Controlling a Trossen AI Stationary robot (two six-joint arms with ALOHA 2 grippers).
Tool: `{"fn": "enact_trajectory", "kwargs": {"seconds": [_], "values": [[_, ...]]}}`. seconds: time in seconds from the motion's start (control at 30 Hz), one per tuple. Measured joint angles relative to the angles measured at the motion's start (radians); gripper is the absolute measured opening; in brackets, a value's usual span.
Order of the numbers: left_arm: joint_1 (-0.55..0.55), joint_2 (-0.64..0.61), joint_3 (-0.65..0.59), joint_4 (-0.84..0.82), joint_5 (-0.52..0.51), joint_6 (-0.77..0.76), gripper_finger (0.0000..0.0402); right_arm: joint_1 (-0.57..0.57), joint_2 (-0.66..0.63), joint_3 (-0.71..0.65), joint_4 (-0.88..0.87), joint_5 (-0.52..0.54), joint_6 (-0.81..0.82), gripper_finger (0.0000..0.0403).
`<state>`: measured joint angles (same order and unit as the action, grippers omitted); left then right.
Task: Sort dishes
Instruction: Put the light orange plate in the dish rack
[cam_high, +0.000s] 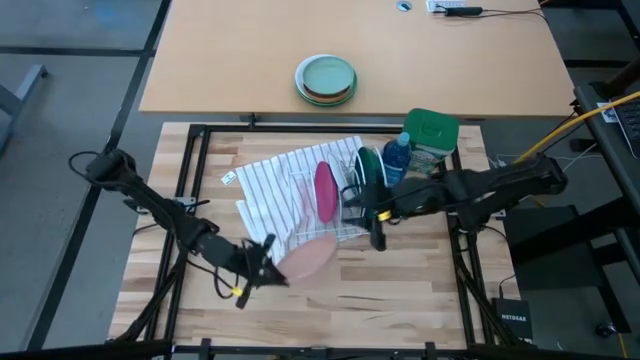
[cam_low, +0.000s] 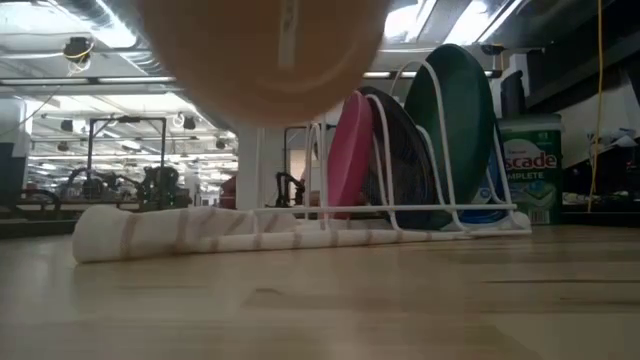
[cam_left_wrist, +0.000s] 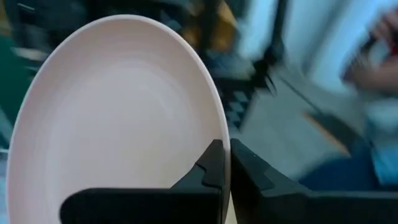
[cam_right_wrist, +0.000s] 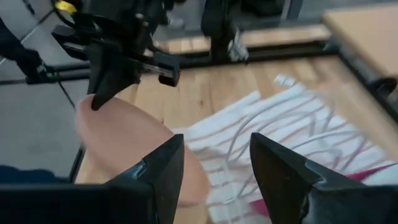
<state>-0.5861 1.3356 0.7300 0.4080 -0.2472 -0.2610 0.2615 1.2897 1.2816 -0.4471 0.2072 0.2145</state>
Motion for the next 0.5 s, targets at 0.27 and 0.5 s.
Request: {"fn": "enact_trajectory", "kwargs": {"seconds": [0.27, 0.5], "values": [[0.014, -0.052, 0.000, 0.193, -0.318, -0.085, 0.0000, 0.001, -0.169, 0.001, -0.048, 0.092, -0.122, 0.0186], [0.068, -0.053, 0.001, 0.257, -0.556, -0.217, 0.0000, 0.001, -0.252, 0.001, -0.174, 0.212, -0.166, 0.0186]]}}
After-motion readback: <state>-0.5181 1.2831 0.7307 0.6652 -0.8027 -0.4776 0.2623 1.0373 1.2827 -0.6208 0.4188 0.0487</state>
